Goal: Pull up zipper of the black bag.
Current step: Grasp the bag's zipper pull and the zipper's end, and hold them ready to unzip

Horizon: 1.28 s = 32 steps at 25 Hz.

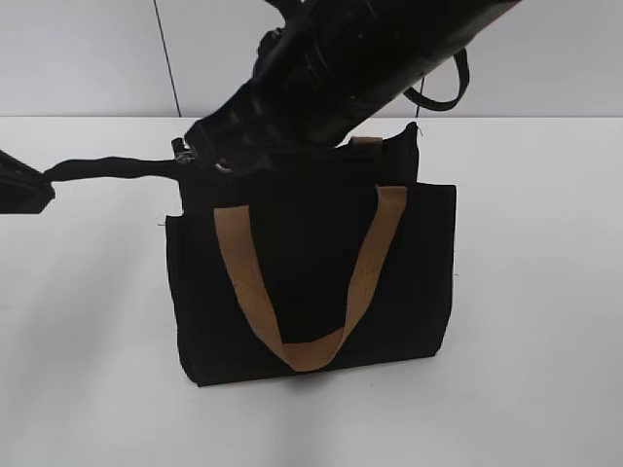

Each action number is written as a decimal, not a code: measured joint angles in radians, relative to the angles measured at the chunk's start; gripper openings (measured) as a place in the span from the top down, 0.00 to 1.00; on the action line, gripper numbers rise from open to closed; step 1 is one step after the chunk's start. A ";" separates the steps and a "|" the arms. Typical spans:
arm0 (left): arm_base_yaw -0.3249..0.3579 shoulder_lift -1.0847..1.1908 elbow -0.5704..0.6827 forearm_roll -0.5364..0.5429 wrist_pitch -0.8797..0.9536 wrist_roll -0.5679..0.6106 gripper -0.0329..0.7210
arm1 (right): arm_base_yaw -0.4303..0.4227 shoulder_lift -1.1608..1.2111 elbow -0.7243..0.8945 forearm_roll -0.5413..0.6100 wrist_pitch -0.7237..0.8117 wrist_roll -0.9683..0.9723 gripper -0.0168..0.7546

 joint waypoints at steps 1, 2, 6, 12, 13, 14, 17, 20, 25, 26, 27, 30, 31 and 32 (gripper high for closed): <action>0.000 0.000 0.000 0.028 0.002 -0.023 0.94 | -0.005 0.000 0.000 0.002 0.004 0.003 0.98; -0.001 0.000 0.000 0.050 0.002 -0.046 0.94 | -0.007 0.000 0.000 0.006 0.005 0.004 0.98; -0.003 0.000 0.000 0.107 0.002 -0.093 0.94 | -0.022 0.000 0.000 0.015 0.015 0.007 0.98; -0.003 0.000 0.000 0.121 0.007 -0.123 0.94 | -0.051 0.000 0.000 0.017 0.046 0.007 0.98; -0.003 0.000 0.000 0.122 0.008 -0.124 0.94 | -0.058 0.000 0.000 0.016 0.049 0.007 0.98; -0.004 0.000 0.000 0.122 0.008 -0.124 0.94 | -0.064 0.000 0.000 0.016 0.052 0.007 0.98; -0.004 0.000 -0.001 0.125 0.008 -0.127 0.94 | -0.088 -0.001 0.000 0.011 0.079 0.007 0.98; -0.005 0.000 -0.001 0.123 0.008 -0.127 0.94 | -0.117 -0.001 0.000 0.003 0.109 0.007 0.98; -0.004 0.000 -0.001 0.149 0.009 -0.129 0.94 | -0.179 -0.006 0.000 -0.042 0.168 -0.005 0.98; -0.004 0.002 -0.001 0.151 0.009 -0.129 0.94 | -0.190 -0.008 0.000 -0.046 0.175 -0.009 0.98; -0.004 0.005 -0.001 0.151 0.009 -0.130 0.94 | -0.198 -0.009 0.000 -0.048 0.181 -0.013 0.98; -0.004 0.017 -0.001 0.154 0.009 -0.130 0.94 | -0.227 -0.017 0.000 -0.066 0.203 -0.020 0.98; -0.004 0.021 -0.001 0.154 0.009 -0.130 0.94 | -0.238 -0.021 0.000 -0.076 0.212 -0.022 0.98; -0.004 0.023 -0.001 0.154 0.008 -0.130 0.94 | -0.248 -0.025 0.000 -0.088 0.220 -0.022 0.98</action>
